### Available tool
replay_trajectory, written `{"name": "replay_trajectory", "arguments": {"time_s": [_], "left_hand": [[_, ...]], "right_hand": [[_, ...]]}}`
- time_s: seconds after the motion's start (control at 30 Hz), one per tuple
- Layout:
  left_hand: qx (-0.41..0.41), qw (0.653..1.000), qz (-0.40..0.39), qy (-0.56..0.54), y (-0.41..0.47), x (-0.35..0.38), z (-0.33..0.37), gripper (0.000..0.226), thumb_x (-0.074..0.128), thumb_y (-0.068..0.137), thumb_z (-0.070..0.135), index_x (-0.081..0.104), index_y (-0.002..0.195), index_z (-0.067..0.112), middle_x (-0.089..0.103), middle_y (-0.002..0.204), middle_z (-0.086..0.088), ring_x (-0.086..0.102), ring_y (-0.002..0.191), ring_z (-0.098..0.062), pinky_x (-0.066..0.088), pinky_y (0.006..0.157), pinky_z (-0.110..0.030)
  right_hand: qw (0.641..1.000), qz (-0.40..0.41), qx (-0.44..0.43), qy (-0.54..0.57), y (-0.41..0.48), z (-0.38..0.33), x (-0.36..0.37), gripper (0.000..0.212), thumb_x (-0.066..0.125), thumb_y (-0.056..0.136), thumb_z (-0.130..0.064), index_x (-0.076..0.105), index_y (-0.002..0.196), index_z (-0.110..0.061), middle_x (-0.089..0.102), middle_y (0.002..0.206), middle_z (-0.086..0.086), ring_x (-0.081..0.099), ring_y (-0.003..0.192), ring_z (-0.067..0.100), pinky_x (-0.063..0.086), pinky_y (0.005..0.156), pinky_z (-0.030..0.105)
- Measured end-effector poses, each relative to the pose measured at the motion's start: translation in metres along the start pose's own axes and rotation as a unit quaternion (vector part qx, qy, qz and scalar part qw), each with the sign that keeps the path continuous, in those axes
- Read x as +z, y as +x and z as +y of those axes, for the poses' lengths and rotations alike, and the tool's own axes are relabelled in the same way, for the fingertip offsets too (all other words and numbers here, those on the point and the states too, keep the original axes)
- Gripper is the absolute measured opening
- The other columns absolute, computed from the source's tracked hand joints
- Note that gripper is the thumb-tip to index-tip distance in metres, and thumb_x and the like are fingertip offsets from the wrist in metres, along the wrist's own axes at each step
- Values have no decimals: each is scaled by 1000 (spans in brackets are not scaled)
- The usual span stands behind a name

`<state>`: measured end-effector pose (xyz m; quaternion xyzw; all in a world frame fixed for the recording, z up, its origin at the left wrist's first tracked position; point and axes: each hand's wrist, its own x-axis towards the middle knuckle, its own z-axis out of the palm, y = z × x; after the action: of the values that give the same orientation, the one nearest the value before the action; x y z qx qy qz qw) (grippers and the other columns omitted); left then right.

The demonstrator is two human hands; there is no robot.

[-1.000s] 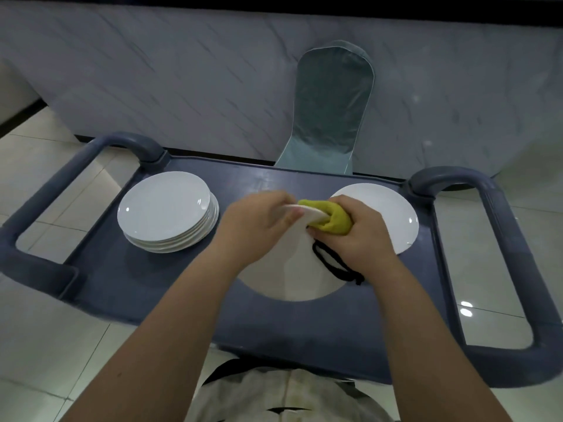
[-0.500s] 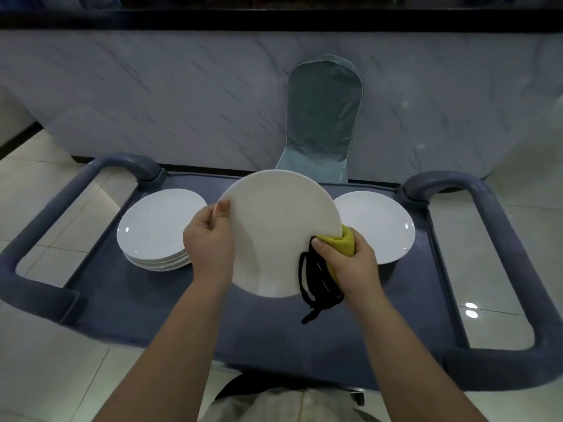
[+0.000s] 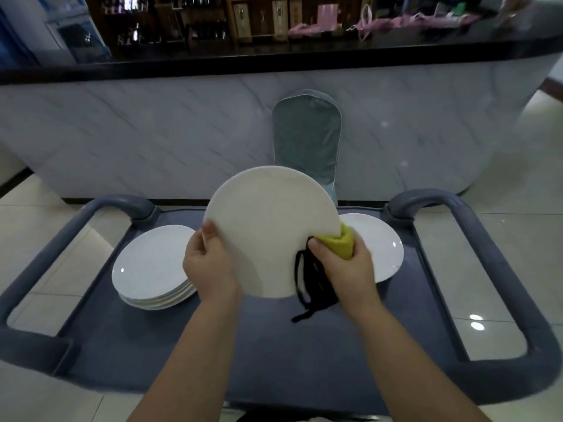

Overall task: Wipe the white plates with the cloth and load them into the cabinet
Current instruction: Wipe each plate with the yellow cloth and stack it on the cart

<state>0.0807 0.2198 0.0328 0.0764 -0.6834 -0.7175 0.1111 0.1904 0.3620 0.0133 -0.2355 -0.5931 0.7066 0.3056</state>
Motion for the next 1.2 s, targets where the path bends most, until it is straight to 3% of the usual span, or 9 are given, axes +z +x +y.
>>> {"name": "replay_trajectory", "arguments": {"time_s": [0.1,0.2,0.33,0.5,0.6,0.7,0.9,1.07,1.2], "left_hand": [[40,999,-13,12,5,0,-3,35,56,97,38,58,72,14,50,62,7,42,53,1,37,55,-16],[248,959,-121,58,5,-5,4,28,58,94,34,61,71,20,51,63,10,45,58,1,35,55,-12],[420,868,-214,156,-15,4,2,28,60,88,38,73,78,15,67,69,7,58,62,-11,45,60,-23],[59,994,-90,29,-6,-5,-9,24,64,90,35,68,67,29,62,62,16,53,59,0,43,57,-13],[-220,969,0,-114,-13,5,-23,28,50,97,47,65,82,28,68,74,19,65,67,-2,50,60,-19],[-287,947,-21,-141,-29,14,-44,26,42,101,44,62,89,32,68,89,17,66,81,-4,52,70,-25],[-389,900,-159,-113,-2,-14,-52,27,55,98,34,58,117,16,64,110,-15,66,91,-24,56,76,-40],[-506,777,-317,-200,11,-10,-4,74,70,74,55,61,117,-6,65,118,-26,67,103,-39,59,78,-49],[-525,787,-243,-214,1,9,7,27,56,95,12,55,115,-7,65,104,-27,67,87,-37,59,62,-54]], "right_hand": [[999,-4,37,7,-9,10,-1,38,86,63,-33,69,96,-24,74,95,0,70,91,22,58,83,42],[996,2,-56,-74,13,-13,-13,34,89,65,-27,67,91,-34,72,90,-11,68,87,13,54,78,26],[888,-121,-309,-319,28,-36,1,41,83,68,-45,63,100,-30,59,93,-17,56,85,1,44,75,14],[981,13,-113,-159,24,-22,-7,40,86,62,-40,62,94,-41,69,93,-18,65,90,3,50,81,19],[996,52,62,45,-6,20,7,42,86,61,-31,68,98,-26,74,94,-2,70,93,23,57,78,35],[977,118,122,127,-23,39,29,34,87,67,-20,69,96,-26,75,92,-1,71,89,20,57,70,30],[983,96,-82,-131,24,7,-22,26,82,76,-20,65,93,-31,70,88,-12,65,84,9,50,78,20],[805,-67,-434,-398,37,-7,-26,26,73,79,-13,68,105,-10,66,93,8,61,77,28,50,66,36],[738,-106,-510,-429,25,7,-11,28,66,85,-18,61,112,-13,67,100,16,61,77,33,49,67,37]]}}
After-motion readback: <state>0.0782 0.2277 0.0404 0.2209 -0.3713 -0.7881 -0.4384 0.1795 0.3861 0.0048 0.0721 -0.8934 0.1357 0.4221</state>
